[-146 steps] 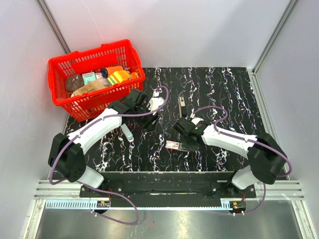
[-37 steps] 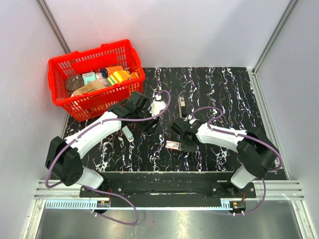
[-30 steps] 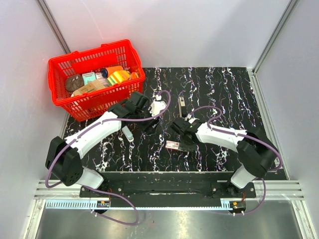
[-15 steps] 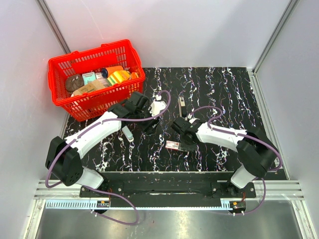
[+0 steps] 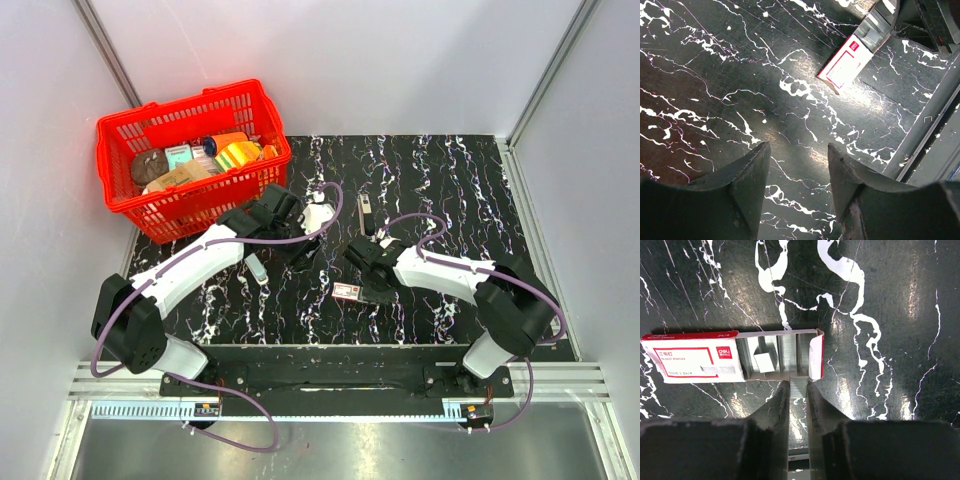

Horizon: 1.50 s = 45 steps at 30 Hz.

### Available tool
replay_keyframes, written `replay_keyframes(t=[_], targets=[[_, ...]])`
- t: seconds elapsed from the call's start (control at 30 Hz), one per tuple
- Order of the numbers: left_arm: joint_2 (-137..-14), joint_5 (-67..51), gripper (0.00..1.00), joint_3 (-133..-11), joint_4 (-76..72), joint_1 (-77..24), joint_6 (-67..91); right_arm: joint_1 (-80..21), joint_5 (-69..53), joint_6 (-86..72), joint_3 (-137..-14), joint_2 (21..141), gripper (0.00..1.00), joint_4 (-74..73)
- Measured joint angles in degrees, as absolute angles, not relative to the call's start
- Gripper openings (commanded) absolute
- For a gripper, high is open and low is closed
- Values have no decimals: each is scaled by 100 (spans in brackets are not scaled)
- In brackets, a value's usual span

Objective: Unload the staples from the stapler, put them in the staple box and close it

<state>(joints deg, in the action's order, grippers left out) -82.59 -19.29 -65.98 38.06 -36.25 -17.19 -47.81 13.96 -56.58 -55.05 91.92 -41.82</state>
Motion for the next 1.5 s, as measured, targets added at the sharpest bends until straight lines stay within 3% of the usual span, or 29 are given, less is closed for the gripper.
replay_keyframes(t=[0.17,0.33,0.5,0.8,1.07,1.23,1.5], targets=[[-8259,-1929,54,-6598,3806,-3629,-1721,-4770,1391,-5658,-5505,9194,20,-4178],[-8259,-1929,54,-6598,3809,-3629,-1756,-4748,1389,-5640,-5505,9196,31,-4167],[-8259,-1929,54,-6598,3809,-3634,-1763,-4748,1385,-5618,-5505,9201,35,-4158],[-8259,-1929,54,-6598,3815,-3634,-1785,-4748,1354,-5599,-5505,9190,35,-4134],[-8259,-1927,54,-6598,3887,-3645,-1817,-4716,1415,-5518,-5513,8499,26,-4329],[-8300,-1920,54,-6598,3889,-3651,-1855,-4491,1439,-5492,-5481,8278,26,-4327],[-8890,-1662,53,-6427,3441,-3857,-2235,-3629,1020,-5374,-4331,7220,25,-3763]])
